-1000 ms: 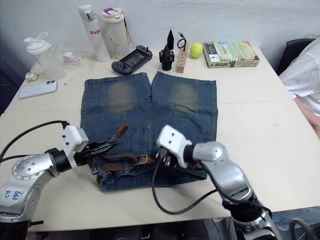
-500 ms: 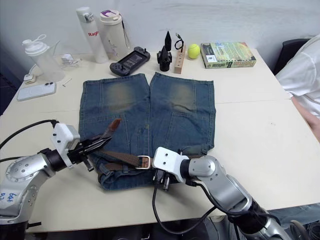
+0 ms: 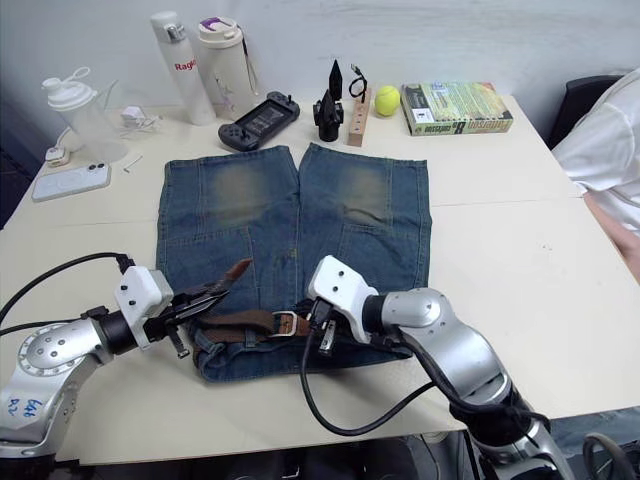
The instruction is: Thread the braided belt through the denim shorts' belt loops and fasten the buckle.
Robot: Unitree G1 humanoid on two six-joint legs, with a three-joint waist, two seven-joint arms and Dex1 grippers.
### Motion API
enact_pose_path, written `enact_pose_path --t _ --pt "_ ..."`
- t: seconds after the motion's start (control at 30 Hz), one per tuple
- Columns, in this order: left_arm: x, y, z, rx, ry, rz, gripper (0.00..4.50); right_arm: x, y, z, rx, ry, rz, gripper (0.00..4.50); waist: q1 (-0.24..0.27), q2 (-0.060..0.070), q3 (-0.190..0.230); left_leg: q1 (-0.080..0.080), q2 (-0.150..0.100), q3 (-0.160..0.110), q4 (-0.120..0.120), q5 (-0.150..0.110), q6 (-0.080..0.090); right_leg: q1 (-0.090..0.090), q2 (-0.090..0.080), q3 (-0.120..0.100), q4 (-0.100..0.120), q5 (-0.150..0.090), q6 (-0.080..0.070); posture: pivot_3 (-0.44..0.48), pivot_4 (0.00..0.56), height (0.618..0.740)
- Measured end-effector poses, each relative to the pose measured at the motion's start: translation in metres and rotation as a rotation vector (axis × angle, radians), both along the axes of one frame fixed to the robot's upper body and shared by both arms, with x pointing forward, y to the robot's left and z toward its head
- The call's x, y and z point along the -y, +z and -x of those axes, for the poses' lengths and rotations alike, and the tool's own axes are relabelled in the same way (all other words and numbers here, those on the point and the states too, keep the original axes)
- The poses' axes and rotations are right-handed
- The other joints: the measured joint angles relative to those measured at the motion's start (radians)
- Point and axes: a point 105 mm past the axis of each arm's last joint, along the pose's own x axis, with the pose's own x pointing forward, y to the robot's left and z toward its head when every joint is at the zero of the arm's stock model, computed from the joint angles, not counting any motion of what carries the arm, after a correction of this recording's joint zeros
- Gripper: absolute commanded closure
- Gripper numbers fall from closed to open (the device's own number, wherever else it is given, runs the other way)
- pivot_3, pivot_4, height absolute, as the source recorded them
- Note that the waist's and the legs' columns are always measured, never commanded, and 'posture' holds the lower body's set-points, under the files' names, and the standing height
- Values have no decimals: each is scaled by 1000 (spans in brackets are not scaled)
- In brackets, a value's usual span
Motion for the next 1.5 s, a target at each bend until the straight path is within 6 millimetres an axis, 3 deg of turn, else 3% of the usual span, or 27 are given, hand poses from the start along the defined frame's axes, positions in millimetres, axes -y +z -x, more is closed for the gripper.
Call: enact_pose_path --t 0.4,0.47,1.5 --pt "0 0 0 2 0 0 4161 -7 -6 1 -5 13 21 4382 0 0 0 0 0 0 0 0 0 0 0 0 0 0 0 0 150 720" --pt "0 0 0 4 3 -1 4161 -10 -15 -1 -24 4 44 4382 0 0 0 0 0 0 0 0 0 0 1 0 0 0 0 0 150 720" --pt "0 2 -3 7 13 1 4161 -11 -19 -11 -7 19 91 4382 0 0 0 0 0 0 0 0 0 0 0 0 0 0 0 0 150 720"
